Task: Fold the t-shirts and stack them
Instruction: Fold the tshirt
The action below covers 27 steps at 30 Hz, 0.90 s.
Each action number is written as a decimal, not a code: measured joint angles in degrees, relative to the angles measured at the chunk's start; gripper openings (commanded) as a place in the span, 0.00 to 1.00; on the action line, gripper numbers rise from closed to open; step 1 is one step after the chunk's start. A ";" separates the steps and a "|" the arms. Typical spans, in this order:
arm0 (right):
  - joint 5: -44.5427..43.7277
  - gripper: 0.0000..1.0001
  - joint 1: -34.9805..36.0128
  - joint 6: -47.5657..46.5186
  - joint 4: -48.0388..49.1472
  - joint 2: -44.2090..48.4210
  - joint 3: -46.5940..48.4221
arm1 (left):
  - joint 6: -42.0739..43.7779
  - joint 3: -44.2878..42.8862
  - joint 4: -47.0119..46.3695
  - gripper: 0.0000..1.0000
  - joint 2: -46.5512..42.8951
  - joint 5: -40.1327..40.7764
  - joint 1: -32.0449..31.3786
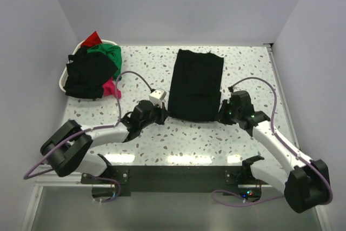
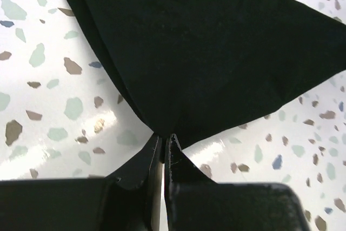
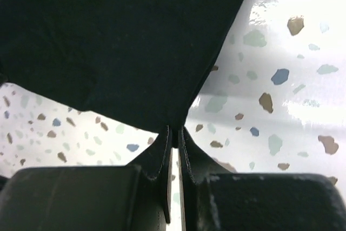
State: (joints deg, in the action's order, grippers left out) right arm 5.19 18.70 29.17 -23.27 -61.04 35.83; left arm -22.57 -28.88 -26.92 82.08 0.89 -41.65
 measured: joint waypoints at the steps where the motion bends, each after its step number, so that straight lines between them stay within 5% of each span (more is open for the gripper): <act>1: -0.02 0.00 0.39 0.20 -0.98 2.01 -0.15 | -0.46 0.83 0.70 0.00 -2.19 0.90 -1.09; 14: -3.39 0.00 4.15 2.36 -13.57 21.00 1.46 | -4.90 6.95 9.51 0.00 -25.38 10.16 -11.74; 27: -11.85 0.00 4.17 2.69 -11.45 9.14 12.24 | -1.79 -0.22 9.38 0.00 -20.04 12.96 -10.75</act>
State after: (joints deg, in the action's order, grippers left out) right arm -6.66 22.87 31.86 -34.72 -51.90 48.07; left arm -24.36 -29.10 -17.54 62.04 13.85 -52.40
